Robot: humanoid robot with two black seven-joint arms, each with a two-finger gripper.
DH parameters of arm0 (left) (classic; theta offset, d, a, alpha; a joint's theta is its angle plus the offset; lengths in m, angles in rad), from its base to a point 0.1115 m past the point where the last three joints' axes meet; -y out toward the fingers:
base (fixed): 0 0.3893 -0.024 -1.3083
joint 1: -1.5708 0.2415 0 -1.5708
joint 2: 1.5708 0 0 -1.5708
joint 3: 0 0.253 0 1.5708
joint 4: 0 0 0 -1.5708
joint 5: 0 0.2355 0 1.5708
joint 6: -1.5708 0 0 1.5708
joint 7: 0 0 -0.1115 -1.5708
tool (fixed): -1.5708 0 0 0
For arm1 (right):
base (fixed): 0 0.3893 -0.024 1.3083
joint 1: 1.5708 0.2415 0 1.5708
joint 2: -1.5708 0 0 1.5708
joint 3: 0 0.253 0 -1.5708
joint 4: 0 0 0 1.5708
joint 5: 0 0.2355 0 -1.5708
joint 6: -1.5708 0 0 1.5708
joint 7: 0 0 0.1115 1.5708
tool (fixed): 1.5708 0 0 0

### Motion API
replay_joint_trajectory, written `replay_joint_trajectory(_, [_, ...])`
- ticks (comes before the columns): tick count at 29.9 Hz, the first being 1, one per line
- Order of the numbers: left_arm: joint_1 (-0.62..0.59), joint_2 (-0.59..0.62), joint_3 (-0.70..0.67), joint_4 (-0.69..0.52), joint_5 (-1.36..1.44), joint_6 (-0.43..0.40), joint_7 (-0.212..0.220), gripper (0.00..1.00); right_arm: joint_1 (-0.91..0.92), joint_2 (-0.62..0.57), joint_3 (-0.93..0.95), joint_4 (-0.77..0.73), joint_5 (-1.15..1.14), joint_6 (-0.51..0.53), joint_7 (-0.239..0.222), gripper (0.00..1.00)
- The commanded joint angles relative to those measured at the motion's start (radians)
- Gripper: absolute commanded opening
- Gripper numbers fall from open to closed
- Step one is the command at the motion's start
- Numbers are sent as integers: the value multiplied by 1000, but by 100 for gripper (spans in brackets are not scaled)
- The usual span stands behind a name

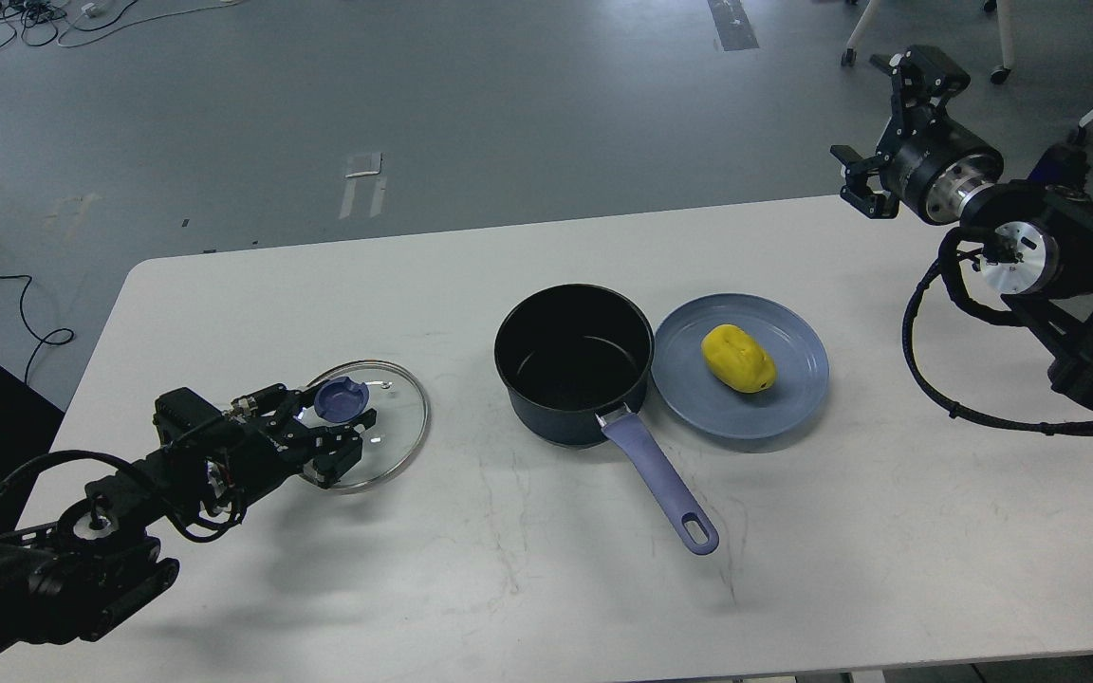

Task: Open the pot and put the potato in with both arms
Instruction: 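Lower the glass lid onto the table and release it with left gripper, then reach the right gripper down to the yellow potato on the plate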

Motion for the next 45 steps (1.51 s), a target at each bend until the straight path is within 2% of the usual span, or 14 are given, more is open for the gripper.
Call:
replay_joint_trajectory(1, [-2,8,-2,-3,-11,0,0,98,-1,-9,-1,3,0,-2,2,100])
replay_joint_trajectory(7, [-22,66,-9,-46,-80,0,0,98,5,-12,-1,10,0,-2,0,100])
replay_joint_trajectory(13, [-71,201,-11,-265,-104,0,0,98,15,-18,-3,10,0,-2,0,100])
replay_joint_trajectory(16, [-106,235,-12,-328,-106,0,0,98,18,-18,-3,10,0,-1,0,100])
replay_joint_trajectory(26, [-181,233,-17,-321,-216,0,0,98,18,-23,-3,8,0,3,0,100])
replay_joint_trajectory(34, [-300,216,-32,-321,-526,0,0,98,19,-23,-3,8,0,5,0,100])
replay_joint_trajectory(40, [-346,156,-136,-321,-851,0,0,98,28,-23,-4,8,0,6,0,100])
replay_joint_trajectory(45, [-350,138,-244,-321,-1008,-126,0,98,31,-23,-4,8,0,6,0,100])
